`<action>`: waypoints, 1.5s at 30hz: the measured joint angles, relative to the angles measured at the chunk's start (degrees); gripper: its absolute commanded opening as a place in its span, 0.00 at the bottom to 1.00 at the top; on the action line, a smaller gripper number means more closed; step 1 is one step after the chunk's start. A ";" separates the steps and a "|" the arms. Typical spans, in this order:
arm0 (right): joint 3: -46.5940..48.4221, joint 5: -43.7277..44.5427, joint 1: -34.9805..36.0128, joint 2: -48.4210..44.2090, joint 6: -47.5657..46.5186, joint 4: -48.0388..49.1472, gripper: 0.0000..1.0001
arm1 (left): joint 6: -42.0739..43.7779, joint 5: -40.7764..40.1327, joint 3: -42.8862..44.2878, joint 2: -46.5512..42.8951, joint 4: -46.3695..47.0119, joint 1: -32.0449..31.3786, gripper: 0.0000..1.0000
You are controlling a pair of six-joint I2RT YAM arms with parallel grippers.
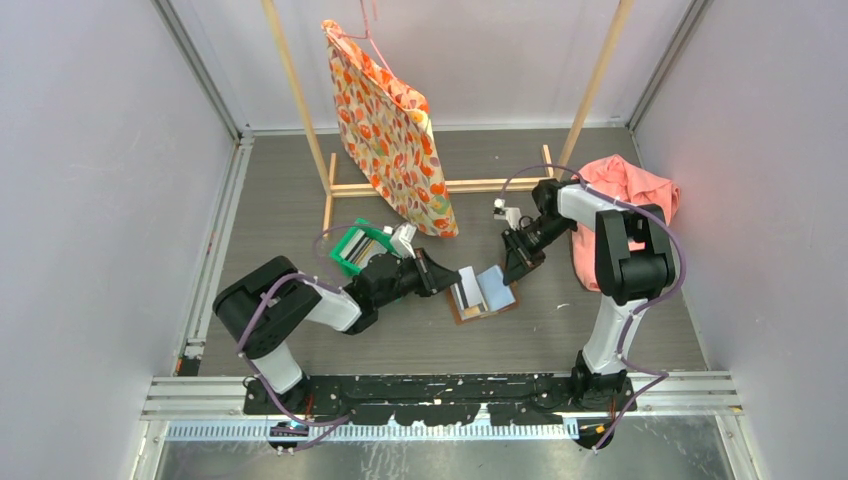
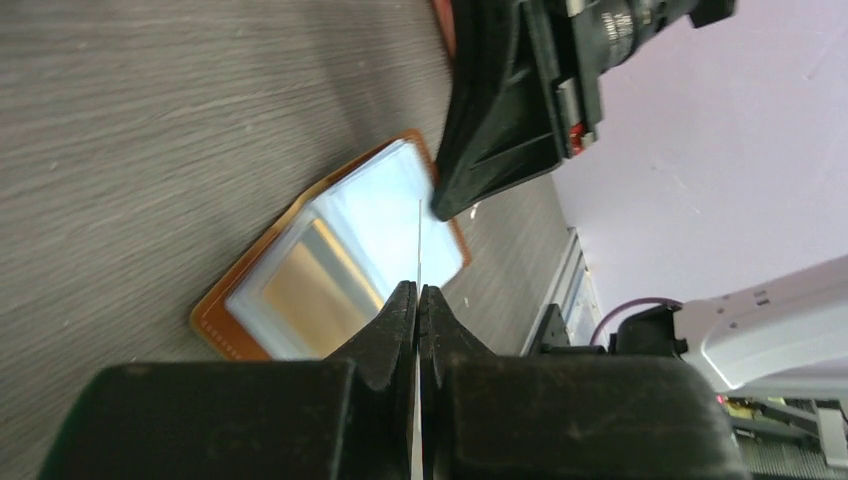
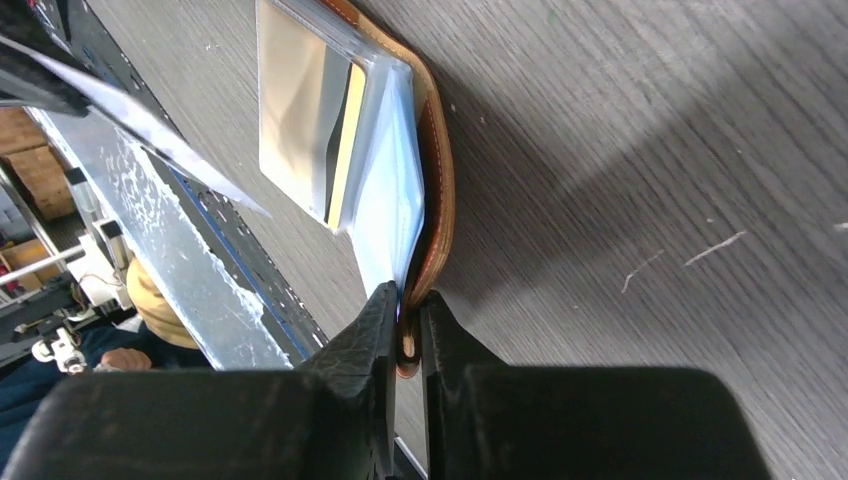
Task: Put the credit cards into the card holder
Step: Insert the credit card into the card holder.
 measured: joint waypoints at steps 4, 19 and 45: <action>0.00 -0.61 -0.28 0.00 0.33 -0.39 0.19 | -2.01 -5.88 -0.87 0.52 -0.70 -1.99 0.00; -0.48 -1.27 -0.92 -0.02 5.57 0.81 0.18 | -5.79 -27.08 -0.55 5.73 1.05 -10.38 0.00; -0.66 0.39 -1.03 -0.02 8.11 1.86 0.20 | -9.09 -32.72 0.85 11.56 4.50 -12.72 0.00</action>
